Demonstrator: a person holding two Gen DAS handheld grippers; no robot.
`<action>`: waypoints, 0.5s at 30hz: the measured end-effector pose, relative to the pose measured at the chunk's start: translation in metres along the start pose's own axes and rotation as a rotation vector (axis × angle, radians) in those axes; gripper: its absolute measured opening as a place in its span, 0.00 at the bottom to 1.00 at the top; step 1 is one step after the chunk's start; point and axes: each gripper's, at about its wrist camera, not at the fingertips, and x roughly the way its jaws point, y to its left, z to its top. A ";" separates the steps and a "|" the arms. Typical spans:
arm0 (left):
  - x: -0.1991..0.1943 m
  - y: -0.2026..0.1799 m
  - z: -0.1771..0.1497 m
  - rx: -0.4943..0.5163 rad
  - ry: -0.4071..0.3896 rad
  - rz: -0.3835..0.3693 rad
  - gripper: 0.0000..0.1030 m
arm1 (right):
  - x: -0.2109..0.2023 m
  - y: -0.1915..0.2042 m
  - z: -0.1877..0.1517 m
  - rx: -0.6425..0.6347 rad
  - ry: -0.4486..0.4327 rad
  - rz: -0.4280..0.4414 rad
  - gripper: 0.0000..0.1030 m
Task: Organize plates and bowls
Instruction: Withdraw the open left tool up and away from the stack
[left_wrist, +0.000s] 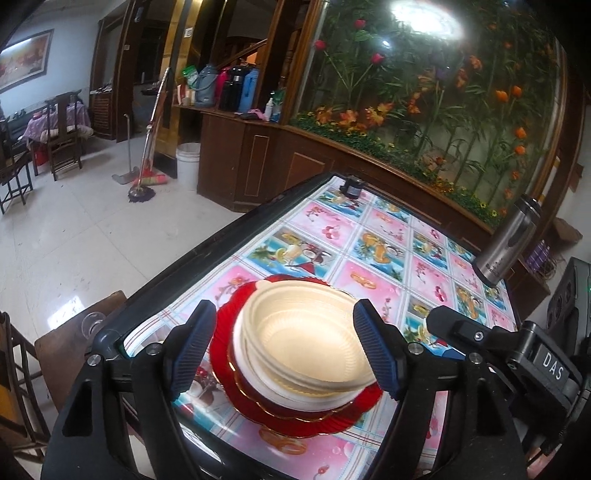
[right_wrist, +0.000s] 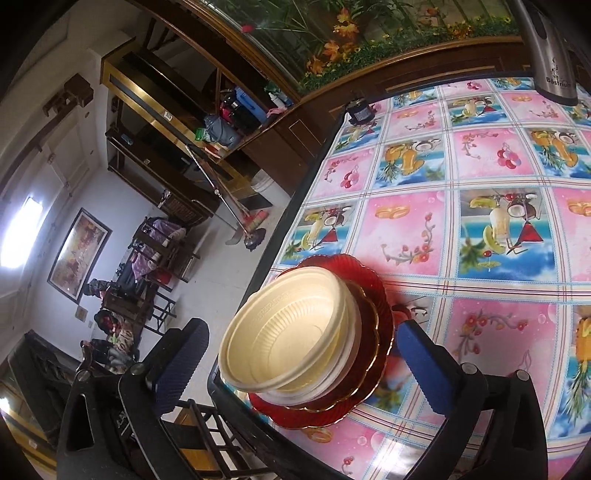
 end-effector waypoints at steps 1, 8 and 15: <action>0.000 -0.001 0.000 0.004 -0.001 -0.004 0.74 | -0.001 -0.001 0.000 -0.003 -0.003 0.001 1.00; -0.002 -0.005 -0.003 0.011 0.009 0.004 0.77 | -0.009 -0.004 -0.002 -0.010 -0.013 0.004 1.00; 0.009 -0.021 -0.012 0.051 0.056 -0.012 0.79 | -0.020 -0.007 -0.007 -0.036 -0.021 -0.023 1.00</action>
